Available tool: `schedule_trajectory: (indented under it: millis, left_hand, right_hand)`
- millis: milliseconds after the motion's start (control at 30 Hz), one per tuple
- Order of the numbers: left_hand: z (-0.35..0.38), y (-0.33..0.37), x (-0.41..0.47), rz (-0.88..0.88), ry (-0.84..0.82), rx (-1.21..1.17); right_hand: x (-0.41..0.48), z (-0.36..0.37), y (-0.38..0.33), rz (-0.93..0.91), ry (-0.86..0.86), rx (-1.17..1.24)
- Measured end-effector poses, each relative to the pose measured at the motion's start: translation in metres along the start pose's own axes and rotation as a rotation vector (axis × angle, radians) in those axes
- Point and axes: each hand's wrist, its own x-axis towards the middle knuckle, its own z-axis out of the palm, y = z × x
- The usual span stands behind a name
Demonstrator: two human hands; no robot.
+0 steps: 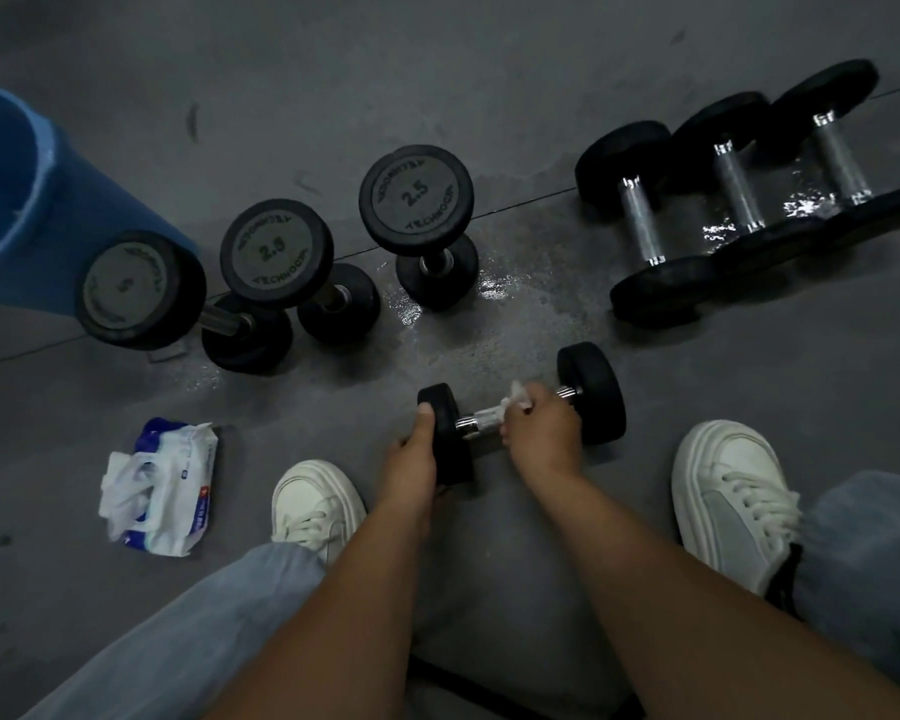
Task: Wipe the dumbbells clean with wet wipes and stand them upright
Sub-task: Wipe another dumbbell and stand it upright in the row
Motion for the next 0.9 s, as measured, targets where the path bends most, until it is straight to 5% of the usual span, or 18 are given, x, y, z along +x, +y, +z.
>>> schedule_trajectory:
  millis: [100, 200, 333, 467, 567, 700, 800, 900]
  left_hand:
    - [-0.002, 0.001, 0.0, 0.019, -0.016, -0.001]
    - [-0.002, 0.002, -0.001, 0.022, 0.003, -0.006]
    - [-0.003, -0.003, 0.003, 0.045, 0.01, 0.004]
    - [-0.004, -0.005, 0.003, 0.058, 0.025, 0.033]
    - [-0.005, -0.002, -0.002, 0.07, -0.028, 0.037]
    - [-0.008, 0.0, -0.006, 0.041, -0.059, -0.003]
    - [-0.012, -0.002, -0.01, -0.028, -0.134, -0.065]
    - [-0.017, -0.01, -0.013, -0.043, -0.165, -0.141]
  right_hand:
    - [-0.005, -0.002, -0.014, -0.028, -0.144, 0.058]
    - [0.001, -0.001, -0.019, -0.027, 0.014, 0.015]
    - [-0.011, 0.009, -0.009, -0.01, -0.253, -0.038]
    - [-0.004, 0.003, -0.001, -0.073, 0.047, -0.112]
    - [-0.002, 0.004, -0.016, -0.05, -0.16, -0.191]
    - [0.002, -0.003, -0.017, -0.019, 0.007, -0.256]
    - [-0.025, -0.009, 0.015, 0.046, -0.144, -0.533]
    - [-0.043, -0.006, 0.03, -0.083, -0.065, -0.379]
